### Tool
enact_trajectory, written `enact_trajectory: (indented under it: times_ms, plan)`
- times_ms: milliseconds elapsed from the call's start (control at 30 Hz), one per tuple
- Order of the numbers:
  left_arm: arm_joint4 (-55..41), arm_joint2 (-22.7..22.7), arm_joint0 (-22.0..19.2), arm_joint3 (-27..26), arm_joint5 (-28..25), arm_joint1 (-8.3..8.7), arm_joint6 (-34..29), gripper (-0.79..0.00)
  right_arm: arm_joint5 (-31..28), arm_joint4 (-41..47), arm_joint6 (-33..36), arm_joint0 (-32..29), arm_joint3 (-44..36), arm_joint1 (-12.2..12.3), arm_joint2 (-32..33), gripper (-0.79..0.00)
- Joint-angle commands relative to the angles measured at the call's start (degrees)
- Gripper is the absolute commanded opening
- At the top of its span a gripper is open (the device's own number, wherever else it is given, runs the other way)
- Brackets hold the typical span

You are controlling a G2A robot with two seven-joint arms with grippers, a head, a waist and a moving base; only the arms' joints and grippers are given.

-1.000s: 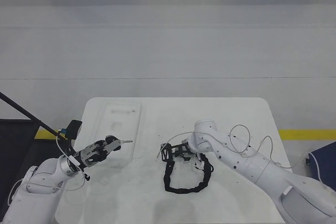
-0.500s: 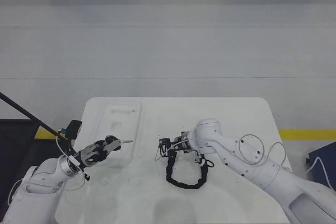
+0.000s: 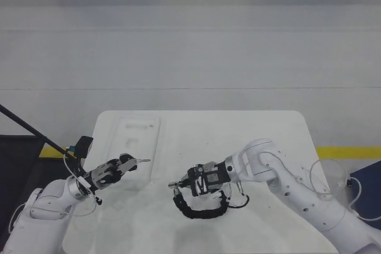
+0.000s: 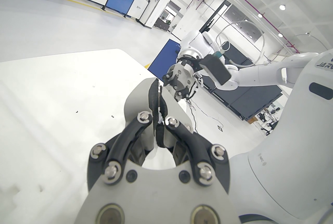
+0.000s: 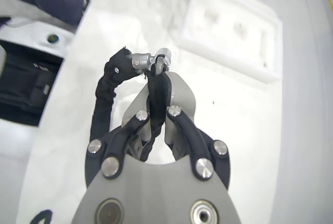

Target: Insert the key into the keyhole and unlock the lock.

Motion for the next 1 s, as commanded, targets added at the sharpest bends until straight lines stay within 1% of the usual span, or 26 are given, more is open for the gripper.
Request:
enact_trajectory:
  times_ms: [0, 67, 100, 967]
  plan:
    - [0.0, 0.0, 0.0, 0.0, 0.0, 0.00, 0.0, -0.785, 0.0, 3.2, -8.5, 1.2, 1.8, 1.0, -2.7, -0.785]
    - [0.0, 0.0, 0.0, 0.0, 0.0, 0.00, 0.0, -0.785, 0.0, 4.5, -17.3, 2.7, 3.8, 2.0, -6.3, -0.785]
    - [0.0, 0.0, 0.0, 0.0, 0.0, 0.00, 0.0, -0.785, 0.0, 4.3, -18.7, 3.1, 4.1, 2.1, -7.0, -0.785]
    - [0.0, 0.0, 0.0, 0.0, 0.0, 0.00, 0.0, -0.785, 0.0, 4.3, -18.7, 3.1, 4.1, 2.1, -7.0, -0.785]
